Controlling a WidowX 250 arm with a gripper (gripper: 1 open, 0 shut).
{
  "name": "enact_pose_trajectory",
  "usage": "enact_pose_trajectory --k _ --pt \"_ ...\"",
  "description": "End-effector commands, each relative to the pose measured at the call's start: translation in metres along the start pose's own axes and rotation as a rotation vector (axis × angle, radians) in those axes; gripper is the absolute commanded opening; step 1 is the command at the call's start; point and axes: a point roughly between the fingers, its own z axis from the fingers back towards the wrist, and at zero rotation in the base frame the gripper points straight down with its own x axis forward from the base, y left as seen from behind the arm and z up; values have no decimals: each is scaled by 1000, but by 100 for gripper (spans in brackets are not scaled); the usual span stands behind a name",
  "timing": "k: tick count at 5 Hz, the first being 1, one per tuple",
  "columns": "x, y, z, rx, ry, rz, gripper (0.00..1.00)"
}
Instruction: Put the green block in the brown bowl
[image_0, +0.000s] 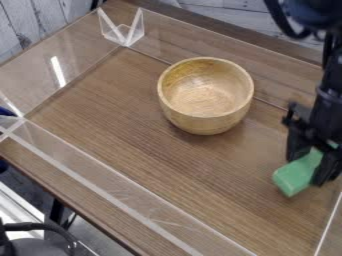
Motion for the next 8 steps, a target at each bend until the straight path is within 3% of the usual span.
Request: enact_pose_trajectory --k 1,2,3,4,6,7,8 --pt "5 5 73 65 -172 19 0" --pt "-4 32 118 112 -243 85 0" --pt "-12 65 147 143 -275 165 0" --pt "-5 65 126 137 -259 155 0" --pt "17 33 94 97 -229 75 0" --pt "22 30 75 91 -211 60 0" --pt "16 45 87 104 -216 94 0"
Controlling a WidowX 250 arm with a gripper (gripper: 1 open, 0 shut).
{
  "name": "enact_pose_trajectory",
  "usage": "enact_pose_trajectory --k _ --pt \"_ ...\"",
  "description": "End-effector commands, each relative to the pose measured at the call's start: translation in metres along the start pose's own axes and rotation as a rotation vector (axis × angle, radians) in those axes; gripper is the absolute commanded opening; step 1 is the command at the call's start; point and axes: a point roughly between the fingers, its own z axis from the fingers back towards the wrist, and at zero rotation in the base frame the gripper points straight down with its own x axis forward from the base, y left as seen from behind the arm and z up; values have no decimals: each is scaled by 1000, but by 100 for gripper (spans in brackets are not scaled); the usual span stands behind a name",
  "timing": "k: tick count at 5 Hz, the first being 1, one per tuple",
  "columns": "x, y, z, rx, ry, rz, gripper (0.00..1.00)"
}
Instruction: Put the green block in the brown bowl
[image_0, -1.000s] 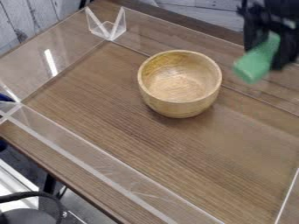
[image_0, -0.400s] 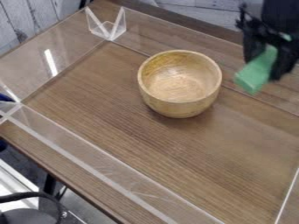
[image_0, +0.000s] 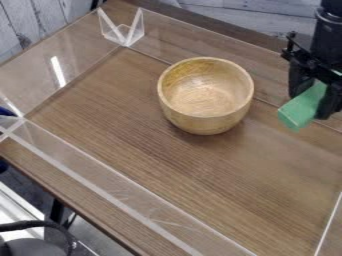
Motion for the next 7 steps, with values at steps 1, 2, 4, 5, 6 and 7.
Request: enact_pose_trajectory --k 1,2,4,5,6,7 --pt "7 9 32 18 -98 18 0" --pt "7 12 30 16 -98 20 0" --pt "11 11 24 4 -101 3 0" --pt "13 11 19 -2 -102 -5 0" --pt "16 10 14 -8 -101 -15 0" --pt "18 9 9 -14 -98 -25 0"
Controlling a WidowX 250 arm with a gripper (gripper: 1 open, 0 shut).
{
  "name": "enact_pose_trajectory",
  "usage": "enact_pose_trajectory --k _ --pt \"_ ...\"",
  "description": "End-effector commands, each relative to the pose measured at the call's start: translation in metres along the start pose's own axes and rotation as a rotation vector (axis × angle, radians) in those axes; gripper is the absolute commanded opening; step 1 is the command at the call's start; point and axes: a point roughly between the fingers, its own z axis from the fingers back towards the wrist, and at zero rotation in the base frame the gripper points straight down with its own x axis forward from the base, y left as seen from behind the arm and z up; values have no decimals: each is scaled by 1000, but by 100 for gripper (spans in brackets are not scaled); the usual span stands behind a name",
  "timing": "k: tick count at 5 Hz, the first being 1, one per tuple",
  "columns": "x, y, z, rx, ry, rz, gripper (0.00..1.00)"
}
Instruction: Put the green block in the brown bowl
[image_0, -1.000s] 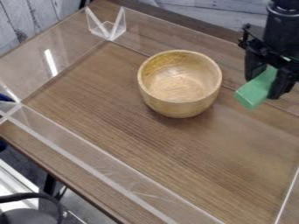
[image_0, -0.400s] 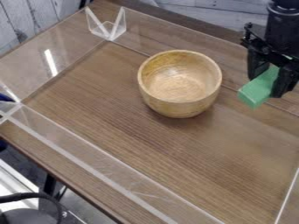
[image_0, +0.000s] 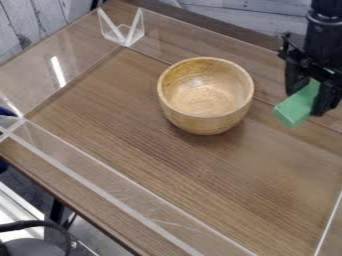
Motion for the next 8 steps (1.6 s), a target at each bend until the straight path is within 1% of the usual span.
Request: enact_pose_trajectory --k 1,3,4,5,6,8 --pt "11 1 16 4 -67 -8 0" --pt "-17 27 31 36 -60 69 0" --pt "-29 50 34 53 -51 120 0" --pt "-43 75 34 66 -40 173 0" --pt "-49 88 33 73 -38 207 0" --pt "-56 101 25 75 -23 230 0"
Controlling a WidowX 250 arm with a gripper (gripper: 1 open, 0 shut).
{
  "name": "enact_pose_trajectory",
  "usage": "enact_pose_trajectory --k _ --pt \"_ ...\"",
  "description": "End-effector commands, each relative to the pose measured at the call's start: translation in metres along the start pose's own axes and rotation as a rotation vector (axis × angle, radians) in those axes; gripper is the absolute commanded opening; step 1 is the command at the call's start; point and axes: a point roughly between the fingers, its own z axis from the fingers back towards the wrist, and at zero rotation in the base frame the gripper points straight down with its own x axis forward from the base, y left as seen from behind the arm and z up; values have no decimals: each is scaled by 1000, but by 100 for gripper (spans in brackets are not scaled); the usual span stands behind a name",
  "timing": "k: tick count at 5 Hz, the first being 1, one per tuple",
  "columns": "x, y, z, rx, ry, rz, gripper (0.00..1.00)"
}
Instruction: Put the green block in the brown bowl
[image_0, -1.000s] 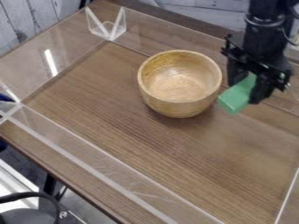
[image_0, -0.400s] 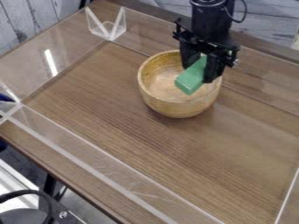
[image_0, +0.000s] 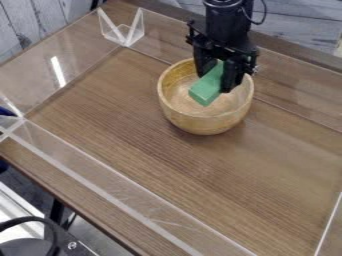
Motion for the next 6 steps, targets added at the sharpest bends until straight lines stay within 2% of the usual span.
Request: enact_pose_trajectory --k 1,4,6 --pt "5 6 14 18 -53 4 0" --pt "3 9 2 8 -37 9 0" --pt "0 7 8 -4 -49 9 0"
